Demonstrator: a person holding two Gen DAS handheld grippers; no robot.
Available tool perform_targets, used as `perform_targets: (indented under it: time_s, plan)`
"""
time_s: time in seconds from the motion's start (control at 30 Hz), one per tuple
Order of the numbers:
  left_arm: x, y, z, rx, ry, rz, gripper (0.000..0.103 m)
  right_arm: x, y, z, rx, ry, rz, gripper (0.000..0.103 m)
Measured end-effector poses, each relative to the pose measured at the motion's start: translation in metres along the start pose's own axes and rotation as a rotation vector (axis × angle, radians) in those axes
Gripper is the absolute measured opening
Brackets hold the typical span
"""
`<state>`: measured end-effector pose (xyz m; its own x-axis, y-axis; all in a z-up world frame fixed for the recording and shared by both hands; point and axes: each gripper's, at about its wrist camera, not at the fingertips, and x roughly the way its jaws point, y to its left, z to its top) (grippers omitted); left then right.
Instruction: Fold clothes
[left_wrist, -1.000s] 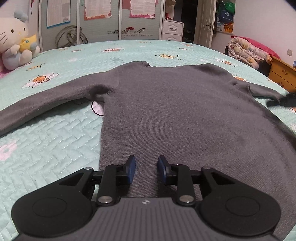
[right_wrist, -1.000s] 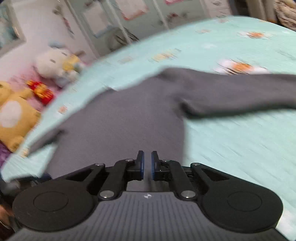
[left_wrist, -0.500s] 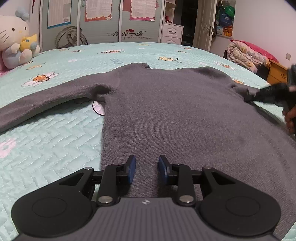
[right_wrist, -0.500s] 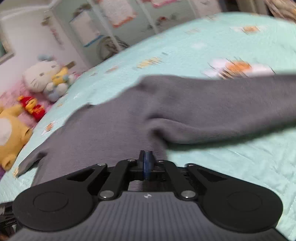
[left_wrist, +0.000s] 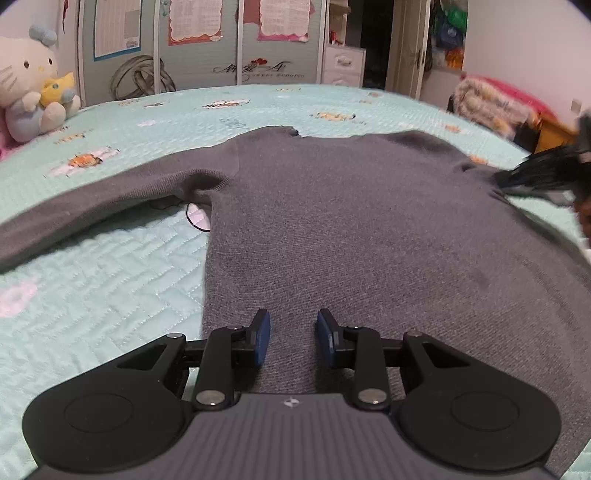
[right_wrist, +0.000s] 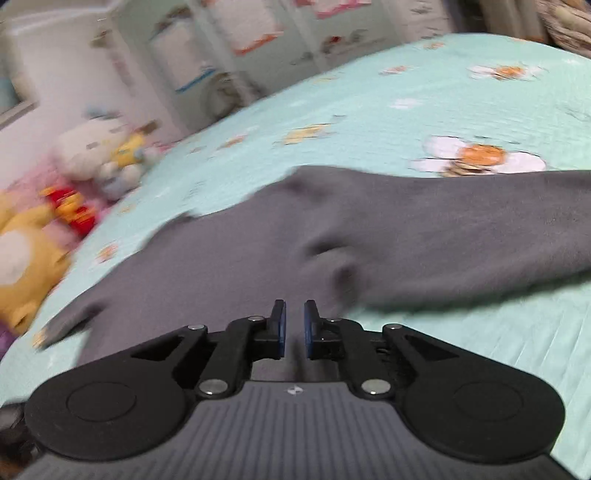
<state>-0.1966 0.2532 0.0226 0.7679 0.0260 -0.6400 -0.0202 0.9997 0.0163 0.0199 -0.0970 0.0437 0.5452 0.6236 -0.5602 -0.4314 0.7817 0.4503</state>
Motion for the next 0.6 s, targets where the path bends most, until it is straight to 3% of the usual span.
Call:
perform_targets:
  time_s: [0.07, 0.13, 0.23, 0.27, 0.37, 0.43, 0.5, 0.57, 0.6]
  plan:
    - [-0.014, -0.013, 0.0, 0.034, 0.005, -0.013, 0.033, -0.014, 0.027, -0.021, -0.093, 0.083, 0.03, 0.019]
    - [-0.024, -0.021, -0.009, 0.073, 0.036, -0.02, 0.038, -0.026, 0.042, -0.049, -0.18, 0.177, -0.027, 0.019]
    - [-0.037, -0.02, -0.032, 0.119, 0.038, 0.016, 0.041, -0.063, 0.018, -0.081, -0.084, 0.162, -0.093, 0.009]
    - [-0.04, -0.015, -0.036, 0.102, 0.035, 0.021, 0.041, -0.075, 0.012, -0.087, -0.04, 0.164, -0.098, 0.0]
    - [-0.049, -0.008, -0.035, 0.048, 0.045, 0.035, 0.041, -0.102, 0.027, -0.099, -0.068, 0.149, -0.182, 0.01]
    - [-0.059, -0.015, -0.033, 0.052, 0.037, 0.046, 0.036, -0.117, 0.042, -0.105, -0.055, 0.113, -0.078, 0.011]
    - [-0.067, -0.027, -0.036, 0.093, 0.029, 0.041, 0.041, -0.12, 0.059, -0.117, -0.032, 0.124, 0.019, 0.024]
    - [-0.066, -0.036, -0.046, 0.15, 0.065, 0.062, 0.043, -0.109, 0.069, -0.134, -0.054, 0.205, 0.036, 0.027]
    - [-0.066, -0.035, -0.053, 0.152, 0.067, 0.073, 0.044, -0.102, 0.068, -0.141, -0.069, 0.251, 0.0, 0.021]
